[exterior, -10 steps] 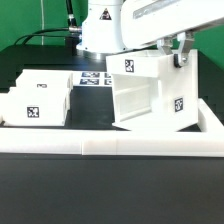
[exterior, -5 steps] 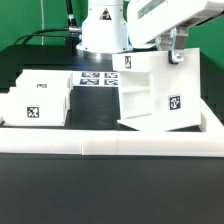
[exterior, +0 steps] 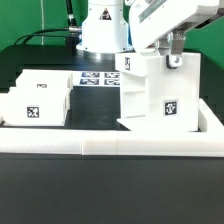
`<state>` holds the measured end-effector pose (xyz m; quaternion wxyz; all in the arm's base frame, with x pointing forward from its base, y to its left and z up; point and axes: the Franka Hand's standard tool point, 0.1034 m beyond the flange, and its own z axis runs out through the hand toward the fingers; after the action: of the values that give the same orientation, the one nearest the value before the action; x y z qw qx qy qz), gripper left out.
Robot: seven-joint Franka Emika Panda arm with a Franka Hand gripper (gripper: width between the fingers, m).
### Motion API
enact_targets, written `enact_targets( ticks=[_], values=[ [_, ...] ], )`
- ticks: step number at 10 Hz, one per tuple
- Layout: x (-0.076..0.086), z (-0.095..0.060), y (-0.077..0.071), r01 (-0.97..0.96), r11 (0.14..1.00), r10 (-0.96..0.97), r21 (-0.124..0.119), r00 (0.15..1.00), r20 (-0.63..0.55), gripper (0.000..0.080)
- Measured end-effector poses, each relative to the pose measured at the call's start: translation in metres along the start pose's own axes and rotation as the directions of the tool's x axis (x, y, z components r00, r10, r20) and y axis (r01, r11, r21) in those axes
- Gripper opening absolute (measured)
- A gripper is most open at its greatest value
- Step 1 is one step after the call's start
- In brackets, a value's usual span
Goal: Assemble drawer
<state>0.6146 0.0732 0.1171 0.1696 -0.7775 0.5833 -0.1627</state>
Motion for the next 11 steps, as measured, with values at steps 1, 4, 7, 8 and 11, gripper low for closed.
enact_targets(
  ticks=[1,4,7,8,11],
  values=[
    [0.0000,0.0000,0.0000,0.000,1.000,0.000,0.000,1.000,0.000,0.0065],
    [0.0000,0.0000,0.0000,0.000,1.000,0.000,0.000,1.000,0.000,0.0067],
    [0.0000,0.0000,0.0000,0.000,1.000,0.000,0.000,1.000,0.000,0.0067],
    [0.0000,0.0000,0.0000,0.000,1.000,0.000,0.000,1.000,0.000,0.0067],
    [0.0002,0.0000,-0.0001,0.003,1.000,-0.003,-0.001,1.000,0.001,0.0067]
  ],
)
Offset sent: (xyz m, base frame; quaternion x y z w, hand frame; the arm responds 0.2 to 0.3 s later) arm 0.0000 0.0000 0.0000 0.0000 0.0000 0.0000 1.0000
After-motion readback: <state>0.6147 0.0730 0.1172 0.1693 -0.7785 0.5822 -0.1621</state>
